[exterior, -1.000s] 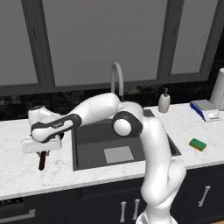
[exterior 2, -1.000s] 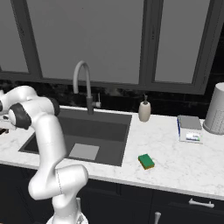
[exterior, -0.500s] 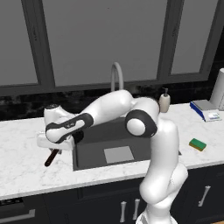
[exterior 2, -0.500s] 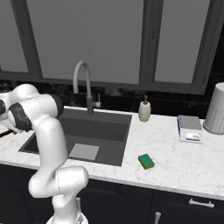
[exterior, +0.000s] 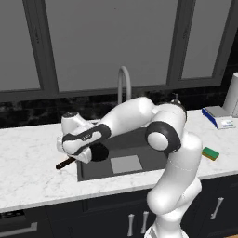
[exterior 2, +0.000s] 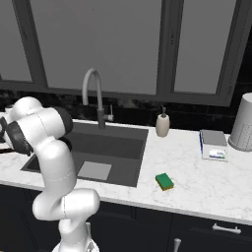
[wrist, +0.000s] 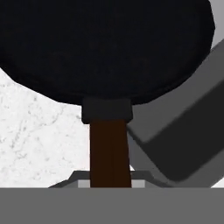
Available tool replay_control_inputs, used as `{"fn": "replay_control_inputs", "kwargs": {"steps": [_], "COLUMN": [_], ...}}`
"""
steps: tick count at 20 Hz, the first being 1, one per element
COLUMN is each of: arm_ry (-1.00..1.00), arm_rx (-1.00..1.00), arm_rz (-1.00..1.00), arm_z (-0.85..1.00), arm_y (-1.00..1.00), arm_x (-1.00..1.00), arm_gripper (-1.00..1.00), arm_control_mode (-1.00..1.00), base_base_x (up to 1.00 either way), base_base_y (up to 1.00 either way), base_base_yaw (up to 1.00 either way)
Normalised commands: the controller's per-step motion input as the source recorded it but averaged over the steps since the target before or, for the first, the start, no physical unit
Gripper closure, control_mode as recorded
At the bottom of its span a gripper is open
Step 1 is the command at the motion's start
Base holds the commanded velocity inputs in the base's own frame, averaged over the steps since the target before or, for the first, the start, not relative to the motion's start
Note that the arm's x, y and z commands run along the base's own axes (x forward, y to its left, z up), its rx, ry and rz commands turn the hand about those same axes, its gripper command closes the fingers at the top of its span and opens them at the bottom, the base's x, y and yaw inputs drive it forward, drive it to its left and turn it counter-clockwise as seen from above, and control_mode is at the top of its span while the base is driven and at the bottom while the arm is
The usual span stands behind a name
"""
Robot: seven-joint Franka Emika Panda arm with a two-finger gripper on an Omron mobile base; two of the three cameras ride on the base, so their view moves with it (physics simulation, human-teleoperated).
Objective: Pick the pan and sponge and place them into the sink. Then turn on the water.
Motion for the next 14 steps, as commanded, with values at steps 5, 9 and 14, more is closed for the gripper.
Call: {"fn": "replay_control_inputs", "kwargs": {"steps": [5, 9, 14], "arm_ry": [0.00, 0.00, 0.00], "arm_rx": [-0.23, -0.35, -0.35], "arm_rz": [-0.33, -0.33, -0.31], "arm_z": [0.00, 0.00, 0.00], "arm_y": [-0.34, -0.47, -0.52], "arm_x": [0.18, 0.46, 0.55], "arm_gripper": [1.00, 1.00, 1.00], "arm_control_mode": [-1.00, -1.00, -1.00], "base_base_x": [0.00, 0.00, 0.00], "base_base_y": [0.00, 0.00, 0.00], "base_base_yaw": [0.00, 0.00, 0.00]}}
